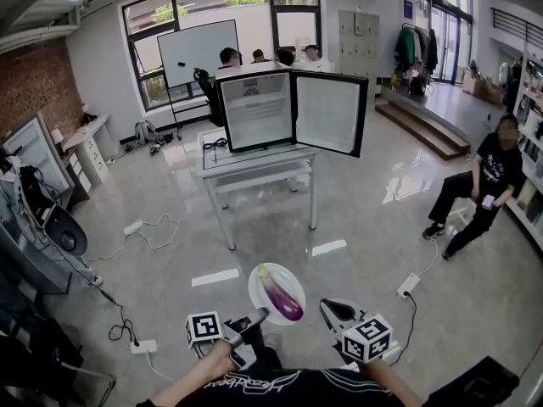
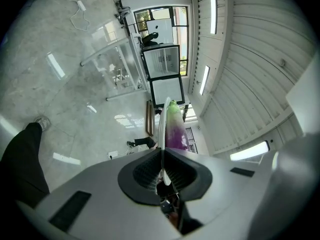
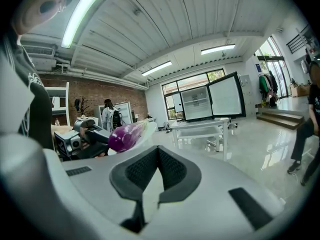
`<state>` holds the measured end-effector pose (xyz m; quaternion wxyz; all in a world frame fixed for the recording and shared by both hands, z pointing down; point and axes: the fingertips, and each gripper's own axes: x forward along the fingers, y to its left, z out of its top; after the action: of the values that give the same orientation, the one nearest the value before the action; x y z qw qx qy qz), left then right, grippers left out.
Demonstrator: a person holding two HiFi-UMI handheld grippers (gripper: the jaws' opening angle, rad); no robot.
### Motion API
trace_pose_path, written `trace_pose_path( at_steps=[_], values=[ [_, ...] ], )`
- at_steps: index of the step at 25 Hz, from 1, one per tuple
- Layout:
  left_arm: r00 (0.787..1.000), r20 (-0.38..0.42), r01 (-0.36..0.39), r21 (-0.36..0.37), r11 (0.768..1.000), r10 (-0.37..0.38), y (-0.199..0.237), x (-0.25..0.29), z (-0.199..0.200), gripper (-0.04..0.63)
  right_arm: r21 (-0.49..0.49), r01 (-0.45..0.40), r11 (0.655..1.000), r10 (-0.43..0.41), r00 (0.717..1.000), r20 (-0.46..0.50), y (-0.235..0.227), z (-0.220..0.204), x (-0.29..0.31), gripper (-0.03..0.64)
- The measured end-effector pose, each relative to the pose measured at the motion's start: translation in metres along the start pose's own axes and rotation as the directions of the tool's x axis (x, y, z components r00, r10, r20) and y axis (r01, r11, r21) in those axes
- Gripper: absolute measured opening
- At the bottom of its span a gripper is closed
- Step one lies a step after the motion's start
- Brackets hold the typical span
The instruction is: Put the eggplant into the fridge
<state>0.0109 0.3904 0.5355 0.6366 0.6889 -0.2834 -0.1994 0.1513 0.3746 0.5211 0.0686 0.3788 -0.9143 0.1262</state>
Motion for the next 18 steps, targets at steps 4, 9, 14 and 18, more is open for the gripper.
trace_pose_path(
  at_steps=[4, 9, 14, 18],
  values=[
    [1.0, -0.018, -0.002, -0.003, 1.0, 0.002, 0.003, 0.017, 0.026, 0.025, 0.018, 0.015, 1.0, -0.014, 1.0, -0.01, -0.017, 0.006, 0.024, 0.008],
    [0.999, -0.031, -0.011, -0.004, 1.0, 0.011, 0.01, 0.039, 0.072, 0.025, 0.023, 0.032, 0.999, -0.031, 0.999, -0.021, -0.038, 0.019, 0.062, 0.008],
    [0.999, -0.045, -0.002, -0.019, 1.0, 0.001, 0.012, 0.063, 0.124, 0.025, 0.029, 0.056, 0.998, -0.054, 0.998, -0.041, -0.065, 0.038, 0.111, 0.008],
    [0.999, -0.052, -0.007, -0.025, 1.0, 0.006, 0.013, 0.076, 0.176, 0.025, 0.028, 0.057, 0.998, -0.056, 0.998, -0.036, -0.082, 0.064, 0.162, 0.008]
  ],
)
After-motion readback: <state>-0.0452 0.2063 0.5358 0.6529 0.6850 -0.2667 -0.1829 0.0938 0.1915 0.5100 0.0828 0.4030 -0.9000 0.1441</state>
